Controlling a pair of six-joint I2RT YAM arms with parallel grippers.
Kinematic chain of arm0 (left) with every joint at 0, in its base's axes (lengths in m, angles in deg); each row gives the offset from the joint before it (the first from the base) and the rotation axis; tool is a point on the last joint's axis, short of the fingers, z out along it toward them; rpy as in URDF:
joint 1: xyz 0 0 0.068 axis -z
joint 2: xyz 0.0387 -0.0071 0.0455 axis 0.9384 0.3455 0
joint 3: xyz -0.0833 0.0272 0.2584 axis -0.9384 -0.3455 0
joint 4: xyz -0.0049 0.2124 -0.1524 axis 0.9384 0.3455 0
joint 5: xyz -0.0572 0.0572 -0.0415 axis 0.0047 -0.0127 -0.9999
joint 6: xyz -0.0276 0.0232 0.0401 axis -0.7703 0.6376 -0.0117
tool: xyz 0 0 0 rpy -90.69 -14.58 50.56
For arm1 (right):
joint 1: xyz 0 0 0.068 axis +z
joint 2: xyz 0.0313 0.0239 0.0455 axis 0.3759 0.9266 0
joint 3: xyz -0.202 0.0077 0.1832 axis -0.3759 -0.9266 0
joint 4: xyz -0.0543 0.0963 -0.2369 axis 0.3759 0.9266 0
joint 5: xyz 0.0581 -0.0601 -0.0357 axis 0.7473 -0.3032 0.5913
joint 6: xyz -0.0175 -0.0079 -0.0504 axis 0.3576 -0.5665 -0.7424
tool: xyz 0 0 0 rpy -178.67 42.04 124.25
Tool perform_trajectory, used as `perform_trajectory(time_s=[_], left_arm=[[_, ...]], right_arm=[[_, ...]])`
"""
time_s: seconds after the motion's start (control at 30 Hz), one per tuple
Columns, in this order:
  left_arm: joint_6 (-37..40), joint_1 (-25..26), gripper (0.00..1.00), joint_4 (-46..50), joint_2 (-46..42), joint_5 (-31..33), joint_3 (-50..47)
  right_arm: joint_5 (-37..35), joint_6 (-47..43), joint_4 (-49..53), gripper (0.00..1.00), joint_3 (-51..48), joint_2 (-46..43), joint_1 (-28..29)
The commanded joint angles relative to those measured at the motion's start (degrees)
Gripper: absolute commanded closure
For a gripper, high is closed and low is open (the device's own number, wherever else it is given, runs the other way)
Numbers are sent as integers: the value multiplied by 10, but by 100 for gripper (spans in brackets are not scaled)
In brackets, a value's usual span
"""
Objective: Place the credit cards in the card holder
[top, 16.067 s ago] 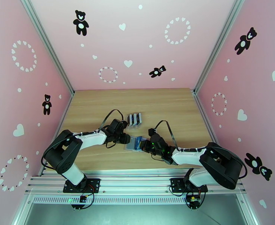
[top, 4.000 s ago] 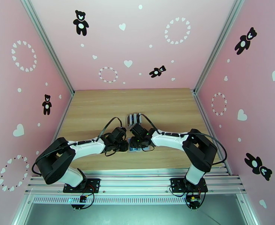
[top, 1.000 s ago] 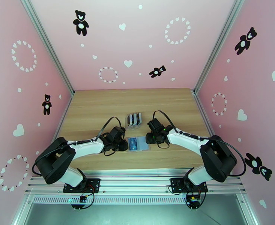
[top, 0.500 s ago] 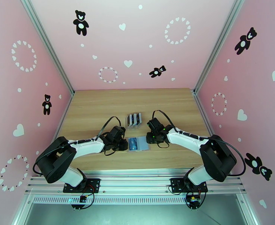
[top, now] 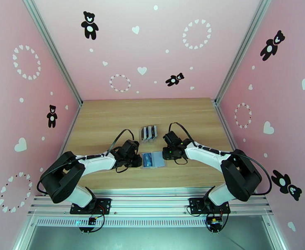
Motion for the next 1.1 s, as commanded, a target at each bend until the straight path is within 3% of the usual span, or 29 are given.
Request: perform_trajectory(time_s=[0.0,0.27,1.07], left_arm=[[-7,-6,82,-6,23,8,-3],[-8,-6,82,-4,21,10,-6],[-6,-8,82,-3,19,14,-5]], right_arm=[[-9,-2,6,71,-7,11,-1],[6,1,-21,64,-24,19,-2],[105,14,-106,64,-68,25,-33]])
